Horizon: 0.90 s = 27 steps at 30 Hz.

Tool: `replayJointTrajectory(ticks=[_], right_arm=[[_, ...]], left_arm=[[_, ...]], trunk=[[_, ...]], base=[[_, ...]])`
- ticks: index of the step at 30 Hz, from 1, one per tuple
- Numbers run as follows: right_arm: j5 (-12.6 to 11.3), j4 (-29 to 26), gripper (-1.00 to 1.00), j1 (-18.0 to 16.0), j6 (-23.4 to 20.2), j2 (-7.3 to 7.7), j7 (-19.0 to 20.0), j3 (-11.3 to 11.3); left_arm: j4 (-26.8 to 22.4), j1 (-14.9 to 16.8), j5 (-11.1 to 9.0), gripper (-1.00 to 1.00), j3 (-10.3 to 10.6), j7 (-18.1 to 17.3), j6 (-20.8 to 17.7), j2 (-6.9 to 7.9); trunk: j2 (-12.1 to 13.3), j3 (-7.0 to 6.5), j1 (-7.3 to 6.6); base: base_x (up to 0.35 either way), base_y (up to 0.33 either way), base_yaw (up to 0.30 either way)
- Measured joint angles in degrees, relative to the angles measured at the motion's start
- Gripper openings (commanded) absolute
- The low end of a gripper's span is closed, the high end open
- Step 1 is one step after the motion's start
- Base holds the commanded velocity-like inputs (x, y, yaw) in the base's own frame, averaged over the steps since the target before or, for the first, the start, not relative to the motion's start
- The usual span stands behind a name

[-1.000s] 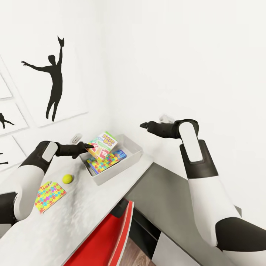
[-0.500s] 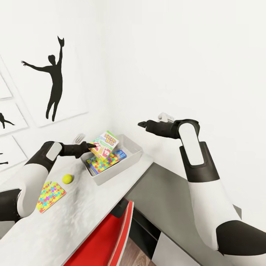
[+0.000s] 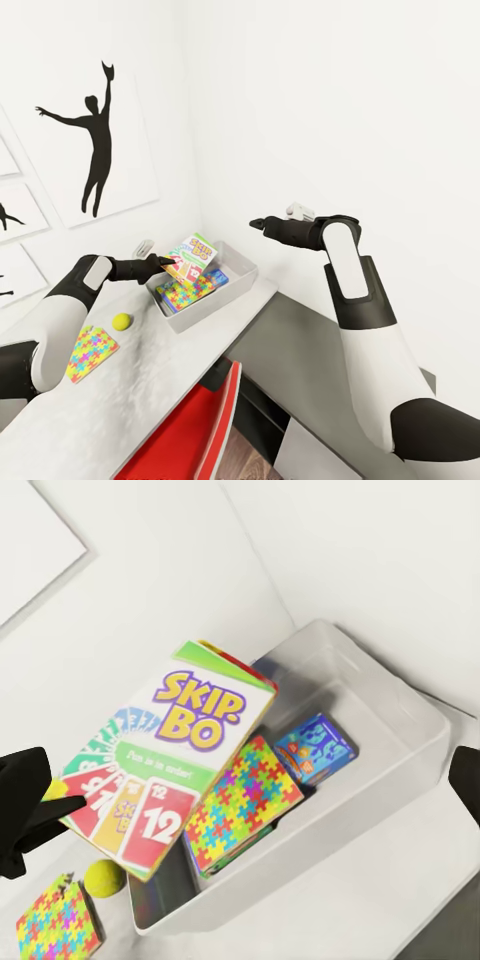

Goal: Put all the toys in the child's room - the three board games (two on the bed and one on the table), the two jigsaw puzzles on the table, and the tennis ball on the table - inside the toy box on the table in the child's room.

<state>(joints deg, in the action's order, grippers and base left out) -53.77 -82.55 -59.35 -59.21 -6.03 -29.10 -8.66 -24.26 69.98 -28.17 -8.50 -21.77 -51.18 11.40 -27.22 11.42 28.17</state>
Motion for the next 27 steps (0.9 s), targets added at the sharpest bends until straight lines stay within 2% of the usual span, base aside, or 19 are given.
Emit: replayJointTrajectory(ticks=[15, 21, 27], right_arm=[[0.00, -0.02, 1.00, 0.00, 0.00, -0.20, -0.01, -0.12], [0.00, -0.03, 1.00, 0.00, -0.03, -0.20, -0.01, -0.17], [0.00, -0.19, 1.00, 0.00, -0.06, -0.20, -0.01, -0.20]], left_arm=[[-0.22, 0.10, -0.10, -1.00, -0.11, -0.05, 0.54, 0.06], [-0.43, 1.28, -0.13, -1.00, -0.33, -0.44, 0.23, 0.41], [-0.46, 2.00, -0.25, -1.00, -0.47, -3.47, -0.17, 0.64]], trunk=[[0.00, 1.40, 0.00], [0.00, 1.96, 0.00], [0.00, 2.53, 0.00]], base=[[0.000, 0.000, 0.000], [0.000, 0.000, 0.000], [0.000, 0.000, 0.000]])
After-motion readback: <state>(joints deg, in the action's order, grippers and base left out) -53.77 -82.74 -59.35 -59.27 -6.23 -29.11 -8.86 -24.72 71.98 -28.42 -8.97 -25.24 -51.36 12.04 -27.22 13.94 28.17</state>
